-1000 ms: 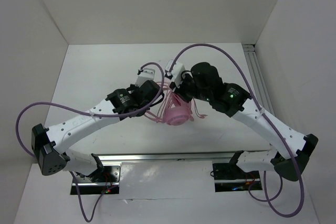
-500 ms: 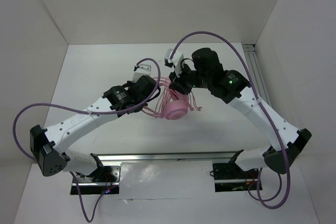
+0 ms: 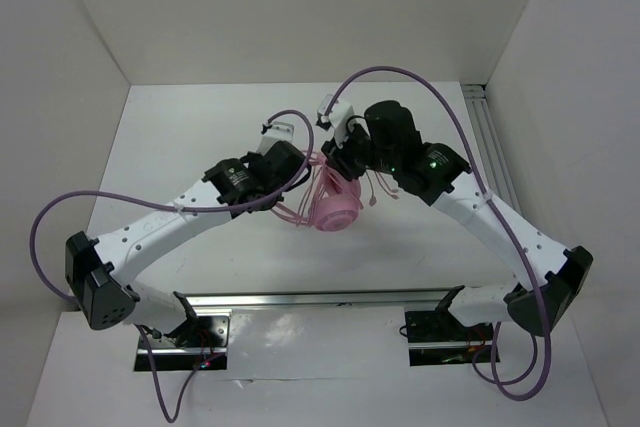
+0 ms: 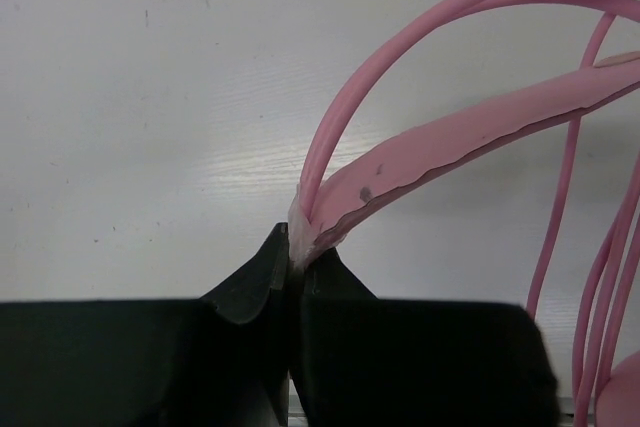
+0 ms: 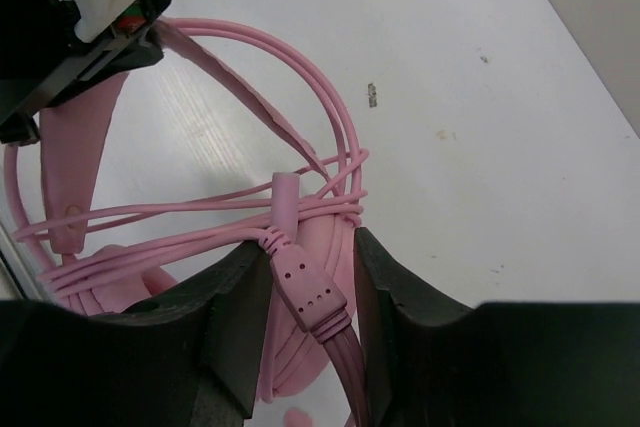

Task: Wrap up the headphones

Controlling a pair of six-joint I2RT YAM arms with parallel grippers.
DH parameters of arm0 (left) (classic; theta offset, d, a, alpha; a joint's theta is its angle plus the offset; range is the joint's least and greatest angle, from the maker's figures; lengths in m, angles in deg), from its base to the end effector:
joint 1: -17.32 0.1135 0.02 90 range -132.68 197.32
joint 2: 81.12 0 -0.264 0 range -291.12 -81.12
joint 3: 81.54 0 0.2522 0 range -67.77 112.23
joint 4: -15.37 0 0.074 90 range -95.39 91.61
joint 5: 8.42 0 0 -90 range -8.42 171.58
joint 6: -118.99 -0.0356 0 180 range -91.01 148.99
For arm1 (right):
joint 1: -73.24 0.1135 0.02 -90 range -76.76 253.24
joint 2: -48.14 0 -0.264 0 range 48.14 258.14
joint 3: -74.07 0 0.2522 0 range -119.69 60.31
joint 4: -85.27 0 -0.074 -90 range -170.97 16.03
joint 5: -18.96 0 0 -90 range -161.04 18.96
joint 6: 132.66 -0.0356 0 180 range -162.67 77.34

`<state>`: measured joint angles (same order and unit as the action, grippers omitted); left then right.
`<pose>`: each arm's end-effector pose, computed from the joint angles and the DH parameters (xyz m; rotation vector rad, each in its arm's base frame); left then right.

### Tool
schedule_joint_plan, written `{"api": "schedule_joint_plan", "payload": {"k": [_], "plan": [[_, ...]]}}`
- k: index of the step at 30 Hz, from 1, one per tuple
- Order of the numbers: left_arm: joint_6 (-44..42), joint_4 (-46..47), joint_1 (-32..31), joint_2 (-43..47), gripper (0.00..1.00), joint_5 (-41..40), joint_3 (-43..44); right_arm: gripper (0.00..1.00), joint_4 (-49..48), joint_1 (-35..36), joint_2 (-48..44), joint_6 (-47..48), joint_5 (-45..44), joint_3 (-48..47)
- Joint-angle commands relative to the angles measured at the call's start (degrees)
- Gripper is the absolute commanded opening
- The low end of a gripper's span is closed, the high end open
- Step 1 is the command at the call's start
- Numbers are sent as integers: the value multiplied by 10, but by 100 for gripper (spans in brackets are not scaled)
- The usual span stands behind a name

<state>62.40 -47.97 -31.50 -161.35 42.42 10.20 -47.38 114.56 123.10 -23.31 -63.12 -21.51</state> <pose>0.2047 -0.1998 0.3441 0.0268 2.2277 0.0895 0.2109 0.1919 0.4081 -1.1119 1.7268 0.3803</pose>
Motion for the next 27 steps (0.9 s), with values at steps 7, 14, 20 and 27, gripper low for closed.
{"api": "schedule_joint_plan", "payload": {"k": [7,14,20,27], "plan": [[-88,-71,-34,3,0,92,13,55,-236,-12,-21,-2,-119,15],[-99,-53,-34,9,0,121,13,55,-288,-12,-21,-7,-118,55],[-99,-62,-34,15,0,115,25,55,-302,-52,-33,-48,-54,75],[-94,-64,-34,9,0,120,7,57,-287,-105,-19,-74,24,42]]}}
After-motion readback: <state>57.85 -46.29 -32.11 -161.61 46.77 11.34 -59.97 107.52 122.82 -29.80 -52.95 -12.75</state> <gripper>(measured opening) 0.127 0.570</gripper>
